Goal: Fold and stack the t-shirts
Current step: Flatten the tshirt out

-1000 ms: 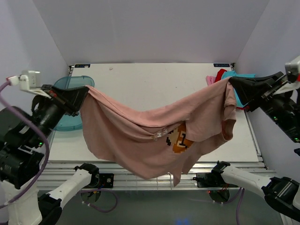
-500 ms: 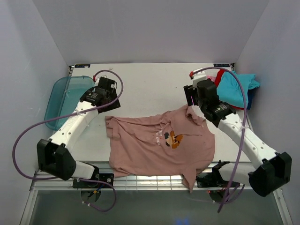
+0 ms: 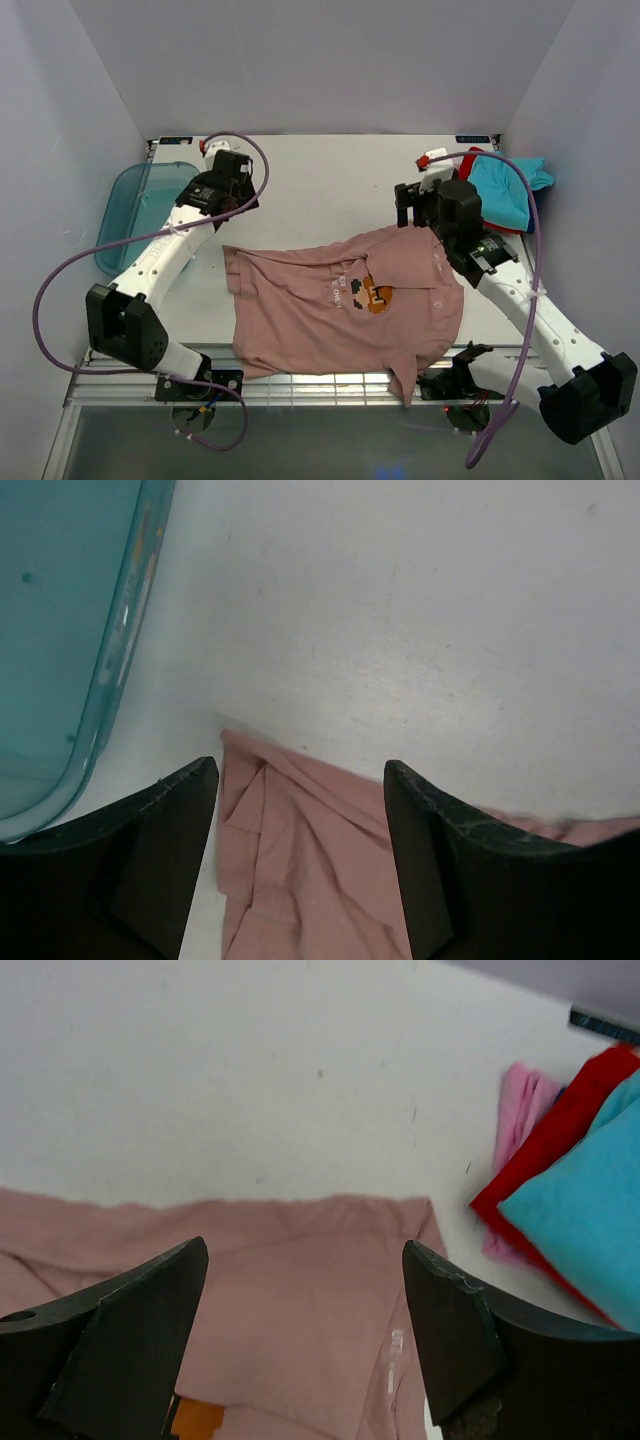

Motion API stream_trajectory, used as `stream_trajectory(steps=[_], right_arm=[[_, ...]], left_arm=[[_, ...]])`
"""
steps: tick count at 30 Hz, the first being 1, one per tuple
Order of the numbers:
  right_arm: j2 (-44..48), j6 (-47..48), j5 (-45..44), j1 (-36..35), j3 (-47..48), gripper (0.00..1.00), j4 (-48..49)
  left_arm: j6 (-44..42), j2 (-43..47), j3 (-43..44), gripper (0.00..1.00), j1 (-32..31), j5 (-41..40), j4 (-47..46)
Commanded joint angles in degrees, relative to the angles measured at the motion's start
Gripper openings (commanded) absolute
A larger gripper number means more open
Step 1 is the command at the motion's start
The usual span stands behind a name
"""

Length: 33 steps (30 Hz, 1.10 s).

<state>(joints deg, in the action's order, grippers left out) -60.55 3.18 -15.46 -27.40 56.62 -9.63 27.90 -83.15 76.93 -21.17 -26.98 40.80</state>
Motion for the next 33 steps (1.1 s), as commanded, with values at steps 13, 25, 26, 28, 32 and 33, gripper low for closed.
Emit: stream_trajectory(steps=[13,25,26,28,32,33], right_arm=[[-4.93,-11.44,-2.11,-0.11,-13.9,0.82,-7.69],[-5.02,-10.83,-5.72,1.73,-17.42,0.82,-7.6],[-4.92,-10.74,-5.46,1.91,-17.51,0.82,-7.69],[-4.57,-10.48,-4.93,2.61,-17.51,0.82,-7.6],[-4.31,-9.86,-4.31,3.31,-17.6,0.82,-7.69],[-4.22,-9.69,-4.05,3.58,-17.6,0.82,-7.69]], left_arm=[[5.06,-14.49,-9.16,0.78,-0.19,-5.53,6.49],[5.85,-13.26,-12.41,0.78,-0.01,-10.81,-1.15],[5.76,-13.09,-12.85,0.78,-0.01,-11.42,-1.85],[6.2,-12.12,-13.03,0.77,0.07,-12.3,-3.61],[6.81,-9.66,-14.26,0.77,1.21,-12.57,-7.04],[6.99,-9.31,-15.13,0.77,1.57,-12.22,-8.35]])
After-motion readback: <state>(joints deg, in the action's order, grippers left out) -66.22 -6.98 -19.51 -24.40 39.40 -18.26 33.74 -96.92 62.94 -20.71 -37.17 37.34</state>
